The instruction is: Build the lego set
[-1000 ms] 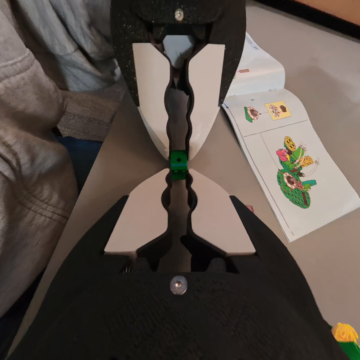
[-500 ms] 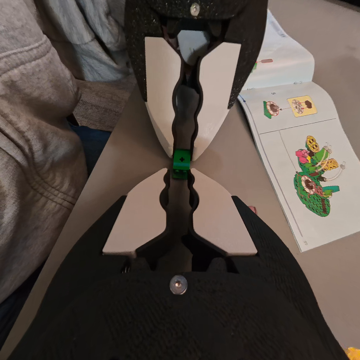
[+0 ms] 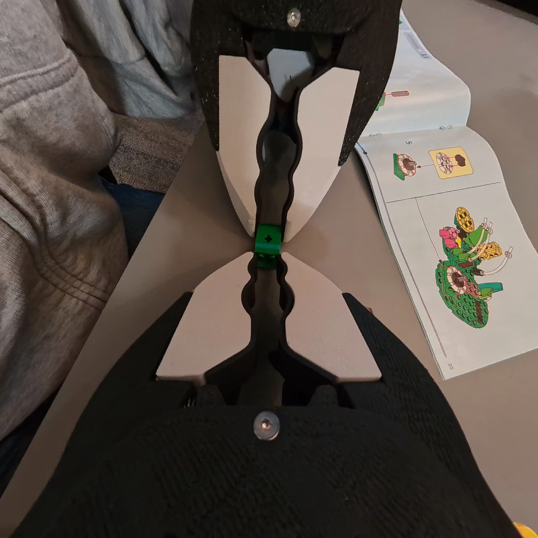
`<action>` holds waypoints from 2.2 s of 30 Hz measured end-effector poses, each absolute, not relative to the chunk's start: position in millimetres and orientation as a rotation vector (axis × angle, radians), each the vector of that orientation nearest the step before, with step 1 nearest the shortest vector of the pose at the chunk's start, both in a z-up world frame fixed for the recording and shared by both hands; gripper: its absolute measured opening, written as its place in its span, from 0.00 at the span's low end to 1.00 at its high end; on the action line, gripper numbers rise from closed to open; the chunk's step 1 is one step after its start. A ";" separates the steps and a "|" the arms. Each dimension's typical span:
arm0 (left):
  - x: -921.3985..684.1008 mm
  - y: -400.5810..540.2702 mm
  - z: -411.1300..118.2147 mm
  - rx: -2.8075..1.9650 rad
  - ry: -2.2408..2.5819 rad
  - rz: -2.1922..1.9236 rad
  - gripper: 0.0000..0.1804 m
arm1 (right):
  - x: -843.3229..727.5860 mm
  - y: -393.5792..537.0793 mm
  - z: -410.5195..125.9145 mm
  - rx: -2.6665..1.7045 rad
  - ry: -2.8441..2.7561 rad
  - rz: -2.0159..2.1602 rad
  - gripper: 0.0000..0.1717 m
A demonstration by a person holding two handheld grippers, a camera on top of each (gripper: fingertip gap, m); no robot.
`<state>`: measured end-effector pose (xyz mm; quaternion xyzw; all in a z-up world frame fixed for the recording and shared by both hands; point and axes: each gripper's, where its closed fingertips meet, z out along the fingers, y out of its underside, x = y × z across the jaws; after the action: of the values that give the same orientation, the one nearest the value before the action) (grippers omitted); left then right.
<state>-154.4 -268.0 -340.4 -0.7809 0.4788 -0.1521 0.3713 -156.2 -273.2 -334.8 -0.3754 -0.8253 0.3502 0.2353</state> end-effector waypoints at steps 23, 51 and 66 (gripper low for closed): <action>-152.9 -264.4 -339.6 -2.011 1.189 -0.374 0.09 | -156.3 -270.9 -334.2 -1.024 -2.378 0.923 0.07; -156.2 -264.1 -299.0 -1.754 1.055 -0.470 0.09 | -158.1 -269.9 -286.8 -1.003 -2.030 1.277 0.00; -155.6 -265.8 -307.6 -1.807 1.075 -0.449 0.09 | -160.4 -266.3 -289.7 -1.027 -2.026 1.238 0.00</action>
<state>-155.6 -265.8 -307.6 -0.7392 0.4398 -0.1839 0.4758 -160.4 -266.3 -289.7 -0.3818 -0.7531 0.4604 0.2739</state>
